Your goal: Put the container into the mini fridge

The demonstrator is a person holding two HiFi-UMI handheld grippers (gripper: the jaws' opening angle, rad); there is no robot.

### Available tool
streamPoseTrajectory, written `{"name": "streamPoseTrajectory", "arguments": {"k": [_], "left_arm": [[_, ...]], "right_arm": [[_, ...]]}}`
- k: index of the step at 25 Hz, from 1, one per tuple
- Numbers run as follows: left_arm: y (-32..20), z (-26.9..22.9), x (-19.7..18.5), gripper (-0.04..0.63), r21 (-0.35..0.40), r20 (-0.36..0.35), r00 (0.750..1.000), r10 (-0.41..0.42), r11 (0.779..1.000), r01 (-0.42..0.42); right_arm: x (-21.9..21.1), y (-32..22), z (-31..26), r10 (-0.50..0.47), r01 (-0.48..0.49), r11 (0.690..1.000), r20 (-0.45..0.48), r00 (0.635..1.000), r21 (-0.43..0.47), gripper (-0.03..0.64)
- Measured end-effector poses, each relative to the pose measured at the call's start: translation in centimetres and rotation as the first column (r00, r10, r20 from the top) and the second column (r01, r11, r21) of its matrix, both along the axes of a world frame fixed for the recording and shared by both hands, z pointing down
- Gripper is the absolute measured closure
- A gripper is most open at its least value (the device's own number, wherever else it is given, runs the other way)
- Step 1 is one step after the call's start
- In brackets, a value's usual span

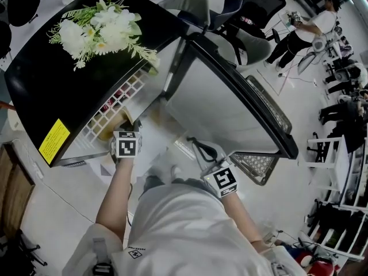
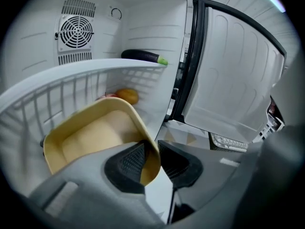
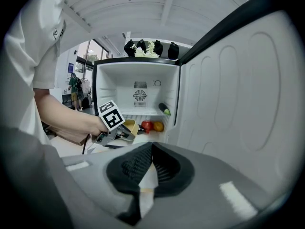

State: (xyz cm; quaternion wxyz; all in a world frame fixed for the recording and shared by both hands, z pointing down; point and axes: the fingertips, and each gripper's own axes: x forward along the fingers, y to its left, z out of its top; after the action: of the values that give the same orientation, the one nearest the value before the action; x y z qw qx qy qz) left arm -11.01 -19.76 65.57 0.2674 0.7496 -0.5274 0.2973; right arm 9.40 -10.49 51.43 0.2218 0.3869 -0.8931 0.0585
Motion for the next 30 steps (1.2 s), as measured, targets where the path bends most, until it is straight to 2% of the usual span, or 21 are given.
{"name": "streamPoseTrajectory", "arguments": {"k": [4,13,17,23,26,28,30], "left_arm": [[-0.1,0.3,0.5,0.478,-0.023,0.017,0.999,0.031,0.999,-0.031],[-0.4,0.6,1.4,0.428,-0.017,0.056,0.995,0.078,0.997,-0.077],[-0.4,1.3,1.5,0.422,-0.029,0.086,0.991,0.102,0.995,-0.1],[-0.1,2.0,0.2,0.422,-0.044,0.126,0.988,0.089,0.995,-0.085],[0.2,1.1,0.5,0.422,-0.011,0.171,0.978,0.121,0.993,-0.12],[0.6,1.0,1.6,0.413,-0.01,0.17,0.973,0.154,0.988,-0.154],[1.0,1.4,2.5,0.405,-0.015,0.2,0.961,0.192,0.981,-0.193]], "right_arm": [[0.3,0.1,0.0,0.006,-0.006,1.0,-0.004,1.0,0.0,0.614],[0.8,0.1,0.0,0.02,-0.02,1.0,0.0,1.0,0.0,0.614],[0.8,0.2,0.0,0.018,-0.018,1.0,0.002,1.0,0.001,0.614],[1.1,0.3,0.0,0.019,-0.019,1.0,0.006,1.0,0.01,0.614],[1.1,0.3,0.0,0.018,-0.018,1.0,0.003,1.0,0.008,0.614],[1.1,0.4,-0.1,0.019,-0.019,1.0,0.002,1.0,0.001,0.614],[1.0,0.4,-0.1,0.017,-0.017,1.0,0.003,1.0,0.001,0.614]]}}
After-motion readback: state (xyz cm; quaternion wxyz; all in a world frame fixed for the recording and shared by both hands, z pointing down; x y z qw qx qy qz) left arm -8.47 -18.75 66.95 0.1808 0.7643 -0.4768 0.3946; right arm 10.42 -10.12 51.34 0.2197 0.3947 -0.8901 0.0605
